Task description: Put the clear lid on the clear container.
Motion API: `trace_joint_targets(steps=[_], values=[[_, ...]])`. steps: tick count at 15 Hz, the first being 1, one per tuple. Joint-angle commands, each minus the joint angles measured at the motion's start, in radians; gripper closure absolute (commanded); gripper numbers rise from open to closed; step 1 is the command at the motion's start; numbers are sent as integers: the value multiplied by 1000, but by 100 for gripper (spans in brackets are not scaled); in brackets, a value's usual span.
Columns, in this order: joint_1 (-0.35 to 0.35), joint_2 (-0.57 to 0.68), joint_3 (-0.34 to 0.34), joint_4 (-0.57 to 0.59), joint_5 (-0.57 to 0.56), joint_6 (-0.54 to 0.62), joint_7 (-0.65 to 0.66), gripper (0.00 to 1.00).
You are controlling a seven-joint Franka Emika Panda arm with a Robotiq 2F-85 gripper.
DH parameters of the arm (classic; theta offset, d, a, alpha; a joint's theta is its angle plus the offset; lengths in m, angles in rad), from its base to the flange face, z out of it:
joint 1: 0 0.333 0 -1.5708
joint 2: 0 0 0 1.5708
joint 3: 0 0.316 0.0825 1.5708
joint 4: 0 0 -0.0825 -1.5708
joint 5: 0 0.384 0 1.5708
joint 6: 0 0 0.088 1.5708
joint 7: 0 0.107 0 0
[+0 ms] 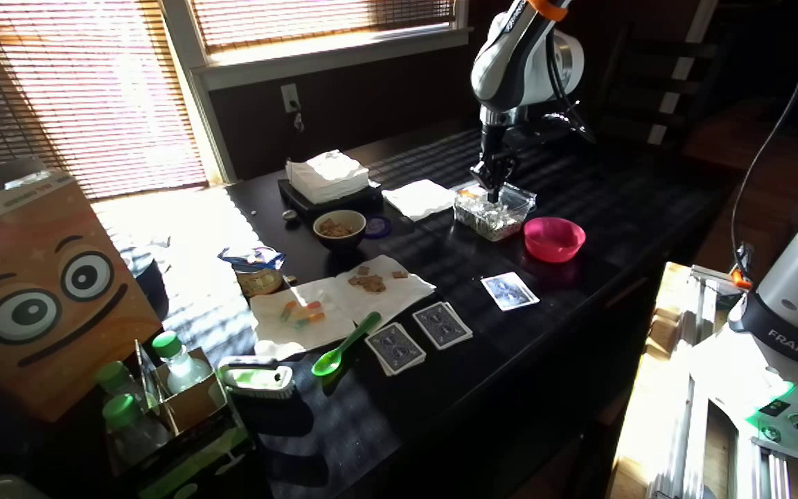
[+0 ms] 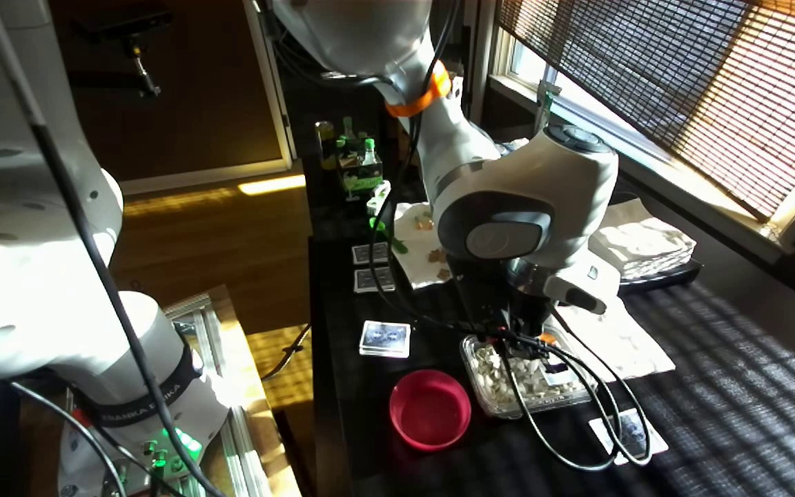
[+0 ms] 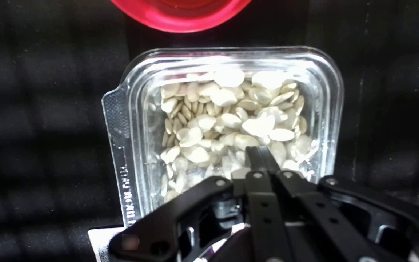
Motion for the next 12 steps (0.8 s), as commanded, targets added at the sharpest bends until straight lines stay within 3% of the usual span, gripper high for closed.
trace_joint_targets(steps=[1, 6, 12], values=[[-11, 15, 19, 26, 12, -47, -22, 100], [-15, 12, 31, 29, 27, -72, -34, 100], [-45, 7, 80, 40, 141, -102, -126, 100]])
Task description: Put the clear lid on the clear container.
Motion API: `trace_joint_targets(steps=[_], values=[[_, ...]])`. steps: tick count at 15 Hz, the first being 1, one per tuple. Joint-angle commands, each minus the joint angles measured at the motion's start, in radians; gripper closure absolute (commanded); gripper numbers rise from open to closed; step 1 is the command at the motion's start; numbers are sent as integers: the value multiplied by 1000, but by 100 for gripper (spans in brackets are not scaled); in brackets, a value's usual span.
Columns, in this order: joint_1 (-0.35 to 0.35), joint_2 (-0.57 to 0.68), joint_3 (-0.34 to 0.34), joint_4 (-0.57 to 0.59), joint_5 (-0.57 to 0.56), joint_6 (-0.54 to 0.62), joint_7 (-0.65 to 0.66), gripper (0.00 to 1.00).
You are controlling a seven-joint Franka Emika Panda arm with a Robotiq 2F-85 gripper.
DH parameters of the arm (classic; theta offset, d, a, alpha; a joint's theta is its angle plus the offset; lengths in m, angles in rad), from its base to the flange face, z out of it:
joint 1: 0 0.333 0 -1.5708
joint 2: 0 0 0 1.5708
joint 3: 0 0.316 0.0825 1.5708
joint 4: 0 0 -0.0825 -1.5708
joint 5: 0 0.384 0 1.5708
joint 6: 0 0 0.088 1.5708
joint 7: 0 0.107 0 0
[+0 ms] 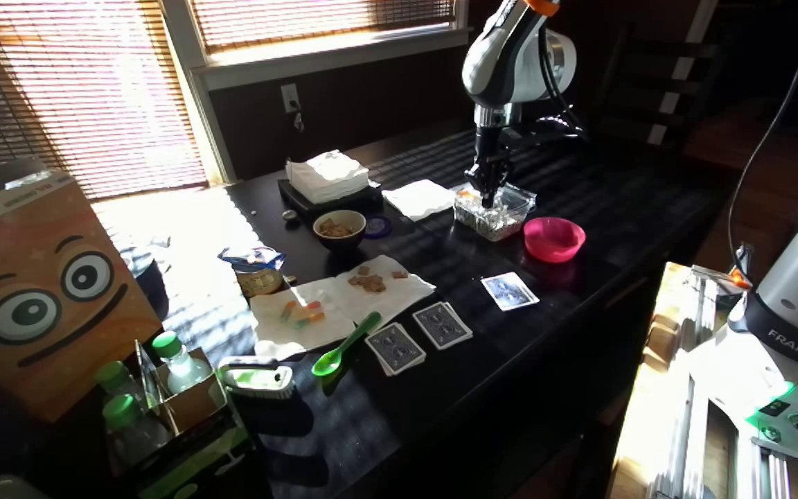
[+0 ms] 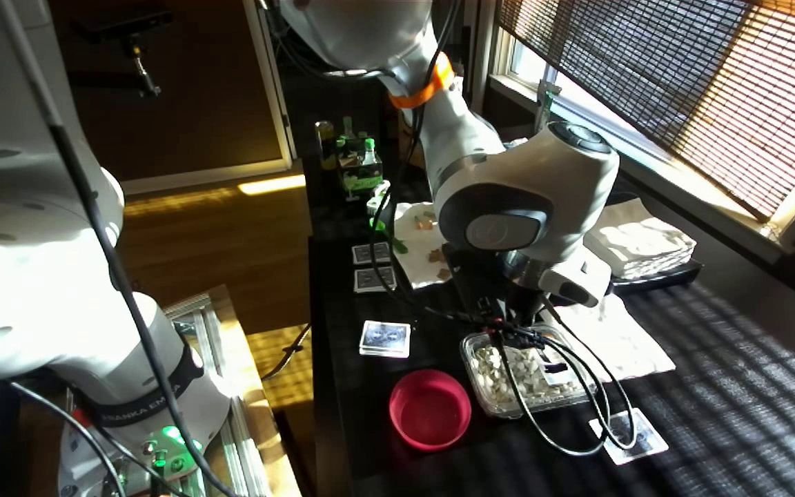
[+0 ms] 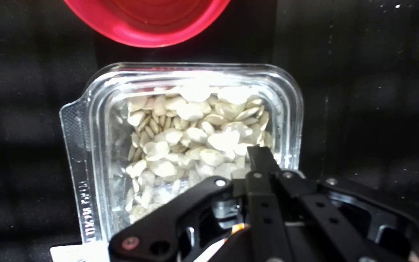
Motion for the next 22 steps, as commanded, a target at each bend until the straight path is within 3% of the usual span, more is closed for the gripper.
trace_joint_targets(steps=[1, 6, 11, 15, 22], values=[[-32, 10, 41, 28, 95, -37, -81, 100], [-42, 16, 57, 36, 156, -34, -125, 100], [-32, -3, 43, 21, 138, 8, -109, 100], [7, -9, -29, 1, -4, 67, 17, 100], [32, -9, -133, 3, -204, 17, 229, 100]])
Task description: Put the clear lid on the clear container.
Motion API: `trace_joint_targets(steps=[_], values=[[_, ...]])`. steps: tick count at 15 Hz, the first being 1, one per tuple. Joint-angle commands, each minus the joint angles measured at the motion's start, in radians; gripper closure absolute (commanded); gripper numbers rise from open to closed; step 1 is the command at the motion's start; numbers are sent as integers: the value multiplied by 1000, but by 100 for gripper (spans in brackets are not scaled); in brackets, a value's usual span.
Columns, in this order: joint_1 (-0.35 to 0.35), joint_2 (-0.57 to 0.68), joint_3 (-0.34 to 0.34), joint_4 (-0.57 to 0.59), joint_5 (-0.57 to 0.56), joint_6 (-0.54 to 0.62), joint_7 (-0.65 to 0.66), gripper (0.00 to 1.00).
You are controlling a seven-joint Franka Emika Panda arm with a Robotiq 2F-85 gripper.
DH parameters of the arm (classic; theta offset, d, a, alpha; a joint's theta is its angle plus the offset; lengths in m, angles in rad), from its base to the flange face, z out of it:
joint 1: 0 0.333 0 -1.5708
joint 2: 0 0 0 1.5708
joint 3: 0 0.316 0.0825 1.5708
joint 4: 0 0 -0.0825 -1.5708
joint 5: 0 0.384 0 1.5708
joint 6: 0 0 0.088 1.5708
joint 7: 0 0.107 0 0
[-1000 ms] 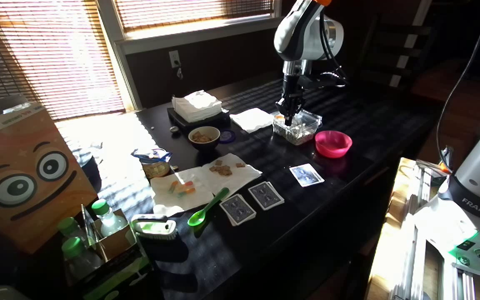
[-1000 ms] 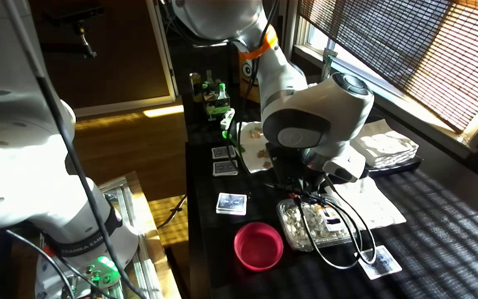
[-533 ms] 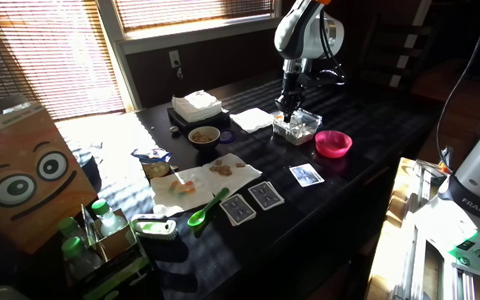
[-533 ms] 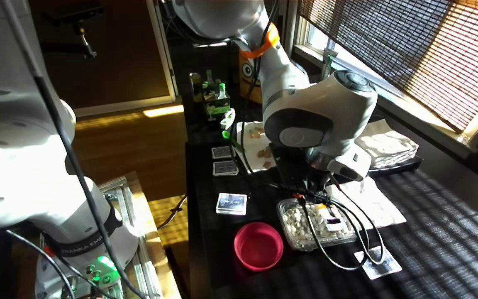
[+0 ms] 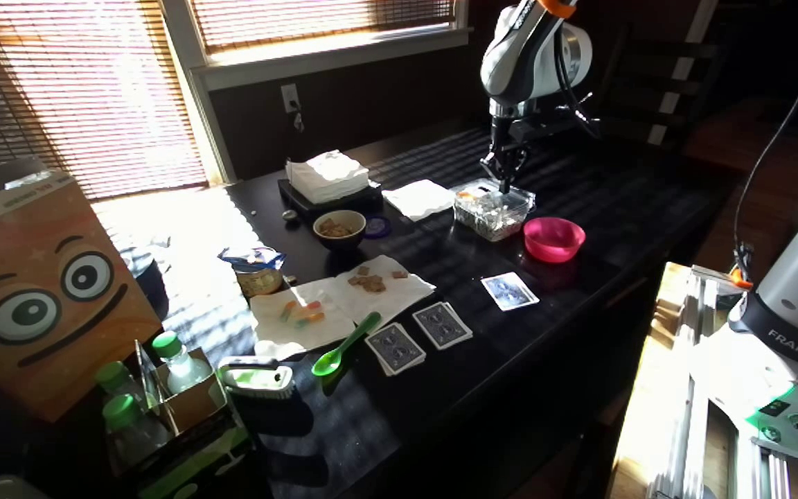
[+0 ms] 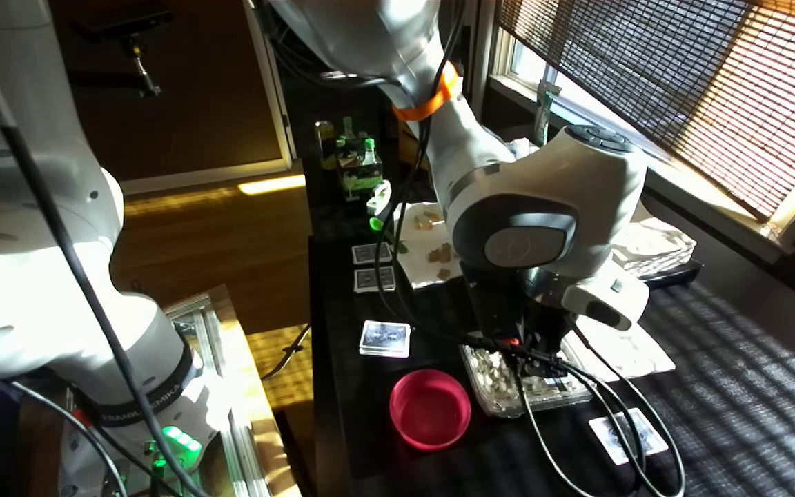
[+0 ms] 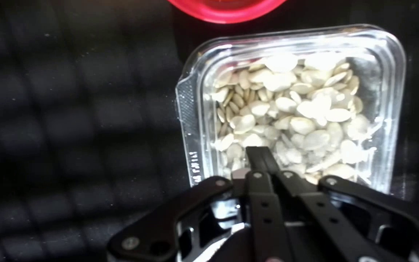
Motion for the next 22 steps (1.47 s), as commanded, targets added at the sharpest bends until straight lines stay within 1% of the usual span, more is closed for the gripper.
trace_joint_targets(steps=[1, 5, 8, 15, 22], values=[[28, -4, -41, -4, -84, -41, 102, 100], [43, -2, -68, 1, -160, -99, 182, 100], [48, -3, -76, 2, -198, -130, 221, 100], [46, 24, -48, 12, -174, -162, 206, 100], [54, 8, -59, 5, -193, -145, 232, 100]])
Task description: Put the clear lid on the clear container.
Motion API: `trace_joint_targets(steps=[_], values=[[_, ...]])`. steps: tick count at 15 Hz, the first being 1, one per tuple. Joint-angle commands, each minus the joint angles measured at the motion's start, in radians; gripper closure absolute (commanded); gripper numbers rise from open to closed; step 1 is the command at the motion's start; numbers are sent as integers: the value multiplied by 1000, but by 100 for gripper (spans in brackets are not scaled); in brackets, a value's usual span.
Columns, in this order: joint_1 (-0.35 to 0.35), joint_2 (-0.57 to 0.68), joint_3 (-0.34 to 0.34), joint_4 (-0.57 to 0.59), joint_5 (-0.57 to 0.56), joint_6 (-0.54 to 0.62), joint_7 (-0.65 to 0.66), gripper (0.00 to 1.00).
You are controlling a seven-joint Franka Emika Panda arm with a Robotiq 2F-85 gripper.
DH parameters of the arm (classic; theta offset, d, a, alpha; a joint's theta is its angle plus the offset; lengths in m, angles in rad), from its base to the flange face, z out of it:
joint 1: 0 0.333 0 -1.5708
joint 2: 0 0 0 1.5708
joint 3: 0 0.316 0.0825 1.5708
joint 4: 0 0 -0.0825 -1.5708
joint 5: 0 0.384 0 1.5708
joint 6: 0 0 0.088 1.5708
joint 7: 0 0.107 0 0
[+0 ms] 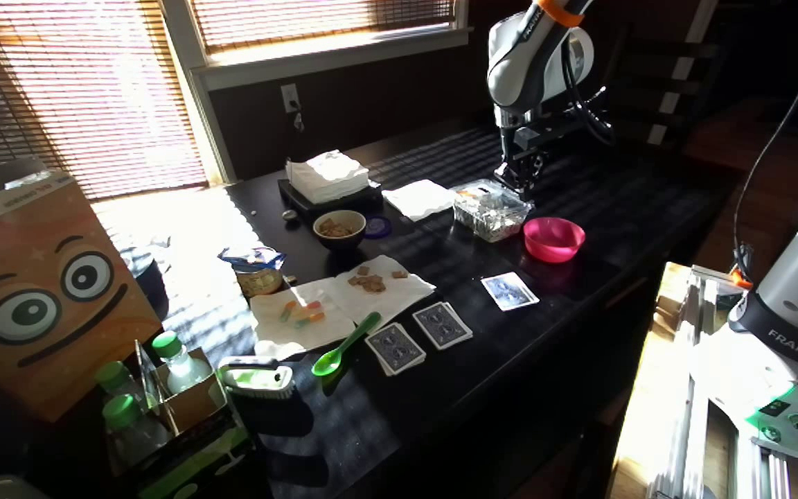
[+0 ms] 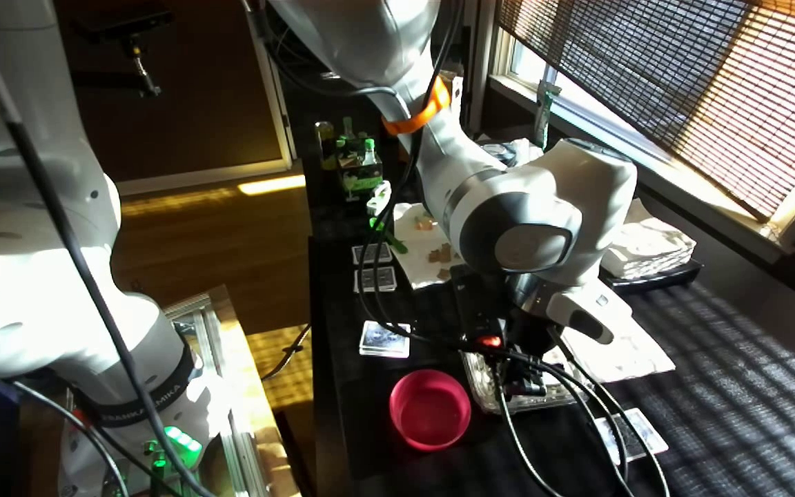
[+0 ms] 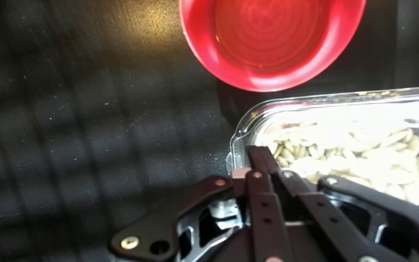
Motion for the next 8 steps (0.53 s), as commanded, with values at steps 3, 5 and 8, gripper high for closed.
trace_joint_targets(steps=[3, 5, 8], values=[[16, -28, -10, -7, -35, 17, 55, 100], [19, -50, -13, -16, -41, 28, 64, 100], [22, -70, -12, -19, -55, 31, 84, 100]])
